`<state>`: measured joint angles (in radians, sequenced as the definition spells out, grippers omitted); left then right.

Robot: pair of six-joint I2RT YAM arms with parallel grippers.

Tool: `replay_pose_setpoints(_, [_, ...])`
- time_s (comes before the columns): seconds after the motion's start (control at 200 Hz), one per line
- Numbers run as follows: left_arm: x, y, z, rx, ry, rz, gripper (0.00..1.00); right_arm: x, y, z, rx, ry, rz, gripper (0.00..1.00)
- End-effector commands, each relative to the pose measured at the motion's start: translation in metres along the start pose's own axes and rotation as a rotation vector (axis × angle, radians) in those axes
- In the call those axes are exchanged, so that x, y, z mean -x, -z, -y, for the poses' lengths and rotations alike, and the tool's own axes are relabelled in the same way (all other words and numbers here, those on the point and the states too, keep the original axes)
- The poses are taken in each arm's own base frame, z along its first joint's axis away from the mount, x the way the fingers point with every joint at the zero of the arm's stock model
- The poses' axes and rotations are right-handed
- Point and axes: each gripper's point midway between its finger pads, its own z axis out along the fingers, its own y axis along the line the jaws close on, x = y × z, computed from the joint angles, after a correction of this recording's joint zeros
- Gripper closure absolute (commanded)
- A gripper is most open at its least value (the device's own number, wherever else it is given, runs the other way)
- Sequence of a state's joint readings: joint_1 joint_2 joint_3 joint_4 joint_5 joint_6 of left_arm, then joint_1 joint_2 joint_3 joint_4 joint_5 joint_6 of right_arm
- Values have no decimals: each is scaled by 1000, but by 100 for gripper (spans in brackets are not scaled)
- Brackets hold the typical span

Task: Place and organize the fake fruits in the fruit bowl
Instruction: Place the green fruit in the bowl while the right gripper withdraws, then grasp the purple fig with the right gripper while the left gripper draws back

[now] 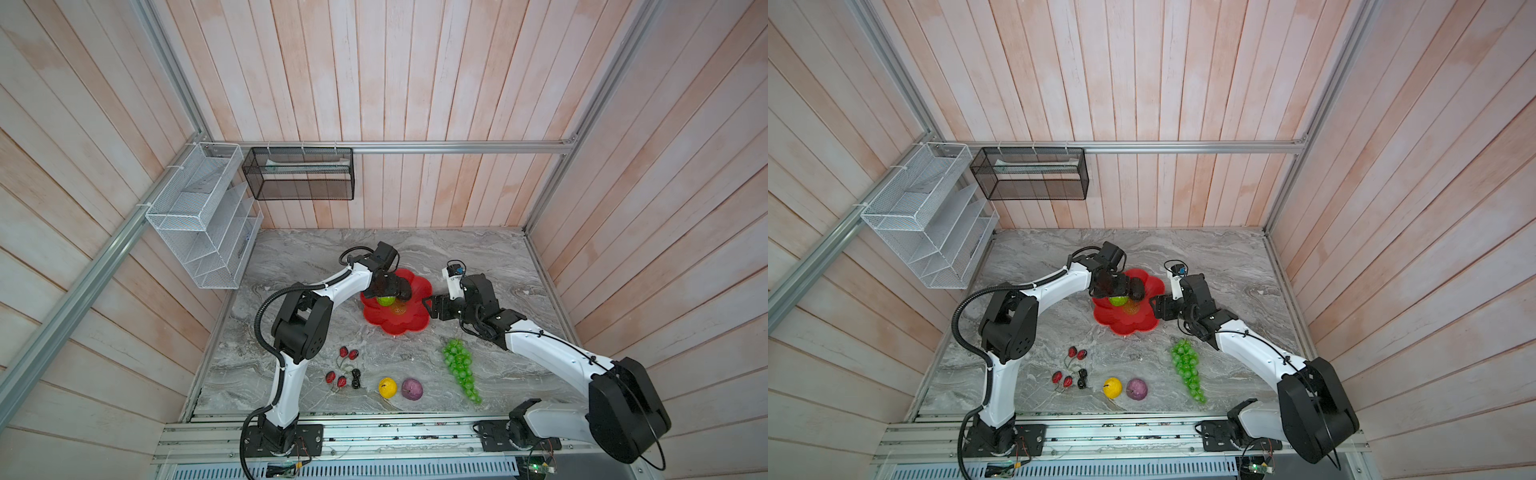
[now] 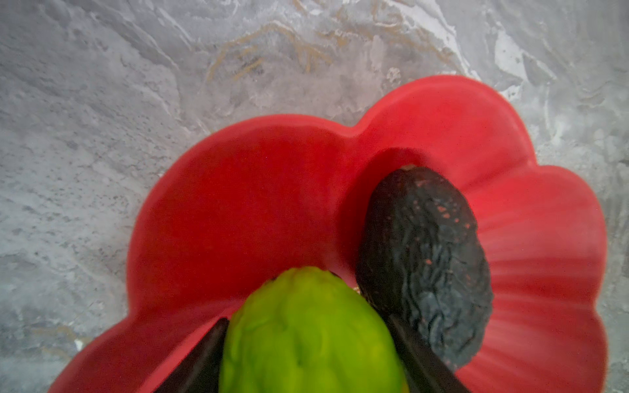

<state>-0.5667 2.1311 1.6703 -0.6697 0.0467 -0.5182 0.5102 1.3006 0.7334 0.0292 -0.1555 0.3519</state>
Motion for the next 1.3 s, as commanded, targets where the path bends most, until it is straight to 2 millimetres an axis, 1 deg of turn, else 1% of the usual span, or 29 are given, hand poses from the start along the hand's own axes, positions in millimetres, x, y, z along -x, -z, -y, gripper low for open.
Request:
replay_pose_setpoints(0.0, [0,-6,0,0,9,6,23,-2,3,-4,13,3,-7,19])
replay_pose_setpoints(0.085, [1,-1,-1,-5,13,19,12,-2,5,-7,20,9,-9,18])
replay_pose_setpoints(0.165, [6,9,1,-9,16,45,11,-3,7,-8,21,14,-12,18])
replay_pose_setpoints(0.195, [8,14,2,-9,19,56,9,-4,8,-9,23,17,-13,18])
replay_pose_setpoints(0.325, [15,37,3,-17,26,111,8,-6,10,-11,19,24,-27,19])
replay_pose_setpoints(0.43, [15,56,2,-20,29,138,8,-5,15,-17,28,30,-34,20])
replay_pose_setpoints(0.545, [9,79,3,-49,29,172,9,-9,20,-30,32,60,-44,22])
replay_pose_setpoints(0.615, [0,92,4,-75,15,189,10,-18,23,-38,33,81,-59,23])
replay_pose_setpoints(0.705, [-13,107,7,-104,-22,214,11,-37,28,-48,41,103,-104,24])
replay_pose_setpoints(0.78, [-27,117,10,-122,-45,243,11,-58,35,-59,35,131,-143,25])
replay_pose_setpoints(0.86, [-42,128,10,-137,-44,276,11,-85,45,-73,26,170,-196,25])
replay_pose_setpoints(0.93, [-52,137,9,-158,-28,304,11,-110,52,-75,-9,173,-265,24])
replay_pose_setpoints(0.995, [-60,144,4,-177,3,318,11,-133,57,-81,-11,172,-338,24])
replay_pose_setpoints(1.035, [-66,144,-1,-177,22,321,11,-146,59,-86,-4,178,-369,24])
replay_pose_setpoints(1.16, [-75,151,-9,-191,61,343,11,-179,61,-101,18,188,-446,24])
replay_pose_setpoints(1.295, [-79,157,-13,-199,66,357,11,-212,58,-105,-9,254,-528,22])
